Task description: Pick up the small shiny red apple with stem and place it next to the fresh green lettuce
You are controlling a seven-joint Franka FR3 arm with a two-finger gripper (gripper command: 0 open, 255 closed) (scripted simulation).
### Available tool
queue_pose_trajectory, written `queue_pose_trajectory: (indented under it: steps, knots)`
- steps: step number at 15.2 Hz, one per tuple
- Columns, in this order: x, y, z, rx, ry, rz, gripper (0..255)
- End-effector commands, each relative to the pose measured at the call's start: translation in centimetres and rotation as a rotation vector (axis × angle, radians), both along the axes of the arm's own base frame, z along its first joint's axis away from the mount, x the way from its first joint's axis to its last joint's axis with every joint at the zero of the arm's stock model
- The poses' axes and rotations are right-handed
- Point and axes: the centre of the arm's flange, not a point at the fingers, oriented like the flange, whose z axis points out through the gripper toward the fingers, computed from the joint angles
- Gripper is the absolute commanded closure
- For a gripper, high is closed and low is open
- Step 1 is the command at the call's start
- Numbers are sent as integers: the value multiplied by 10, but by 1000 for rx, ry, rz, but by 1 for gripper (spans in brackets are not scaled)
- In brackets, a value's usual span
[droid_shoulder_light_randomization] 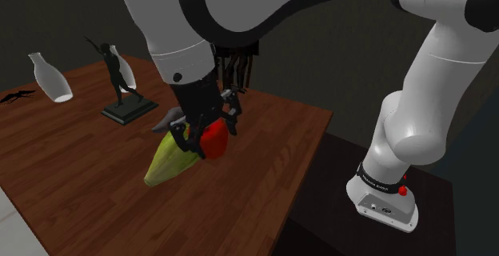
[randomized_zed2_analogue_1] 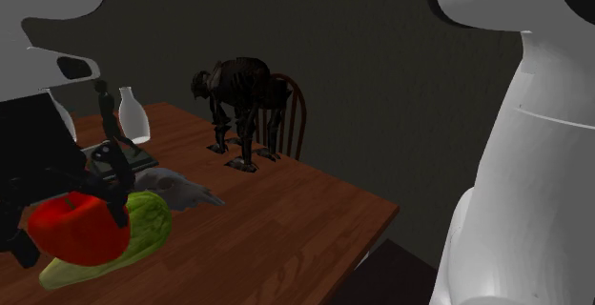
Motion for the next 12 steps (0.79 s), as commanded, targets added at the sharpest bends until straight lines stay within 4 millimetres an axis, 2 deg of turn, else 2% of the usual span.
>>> queue_pose_trajectory:
  steps: [1, 12]
  knots:
    - [-1, 2, -10, 0, 0, -1, 255]
    - [-1, 2, -68, 0, 0, -1, 255]
